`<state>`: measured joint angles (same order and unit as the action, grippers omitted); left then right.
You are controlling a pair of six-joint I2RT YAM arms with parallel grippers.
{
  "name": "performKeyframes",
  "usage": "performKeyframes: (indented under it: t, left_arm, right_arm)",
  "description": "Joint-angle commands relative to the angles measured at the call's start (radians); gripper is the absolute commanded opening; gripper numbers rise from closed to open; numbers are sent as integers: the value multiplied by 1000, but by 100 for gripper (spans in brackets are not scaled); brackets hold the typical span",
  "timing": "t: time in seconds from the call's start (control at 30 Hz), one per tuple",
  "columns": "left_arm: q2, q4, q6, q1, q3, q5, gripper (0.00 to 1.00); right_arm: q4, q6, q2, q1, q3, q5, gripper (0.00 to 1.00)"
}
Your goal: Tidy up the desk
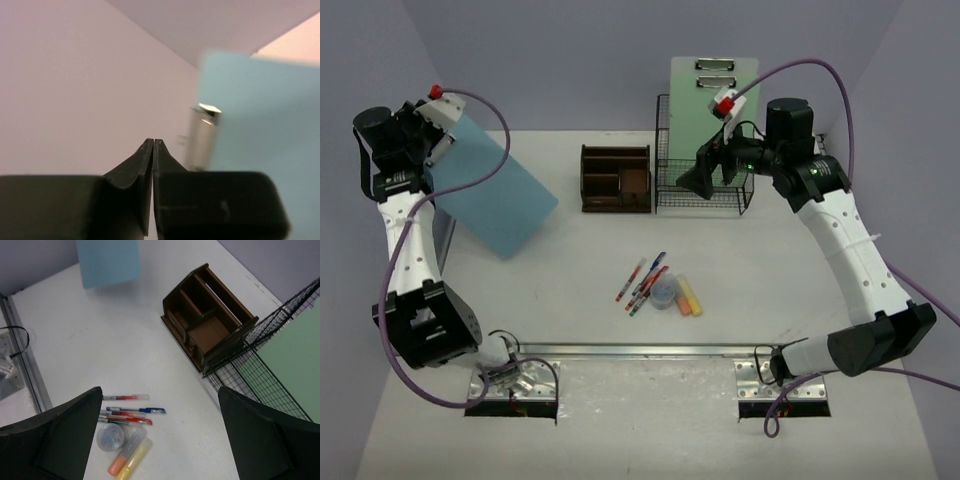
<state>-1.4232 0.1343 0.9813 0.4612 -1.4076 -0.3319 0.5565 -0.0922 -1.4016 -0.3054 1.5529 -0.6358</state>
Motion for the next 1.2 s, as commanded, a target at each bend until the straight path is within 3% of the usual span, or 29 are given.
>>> performKeyframes:
  t: [0.0, 0.17, 0.27, 0.4, 0.47, 0.57, 0.67, 0.77, 0.87, 1.17]
  left_arm:
    - [188, -158, 152, 0, 106, -259, 0]
    - [314, -104, 243, -15, 166, -396, 0]
    - [310, 111, 275, -31, 114, -413, 3]
    - [235, 266, 99, -34, 32, -321, 30]
    - [180, 309, 27, -18, 35, -270, 53]
    - [56, 398, -28, 21, -3, -235, 68]
    - [-141, 531, -52, 88, -155, -303, 84]
    - [-387, 737, -28, 133, -399, -383, 88]
    - [-573, 838, -4, 133, -595, -397, 90]
    - [-807, 736, 36, 85, -687, -214, 84]
  right_arm:
    - [-129, 90, 29, -9, 88, -73, 99]
    - [-141, 136, -6, -8, 189, -91, 99]
    - [-120, 152, -23, -8, 210, -94, 99]
    - [-106, 155, -19, -8, 178, -108, 99]
    - [-83, 152, -20, -8, 171, -123, 99]
    - [-54, 136, -19, -8, 149, -144, 99]
    - [-36, 118, -13, -8, 127, -157, 99]
    - [-23, 99, 0, -8, 86, -163, 99]
    - [-23, 65, 12, -8, 44, -156, 99]
    - [5, 45, -18, -8, 8, -151, 99]
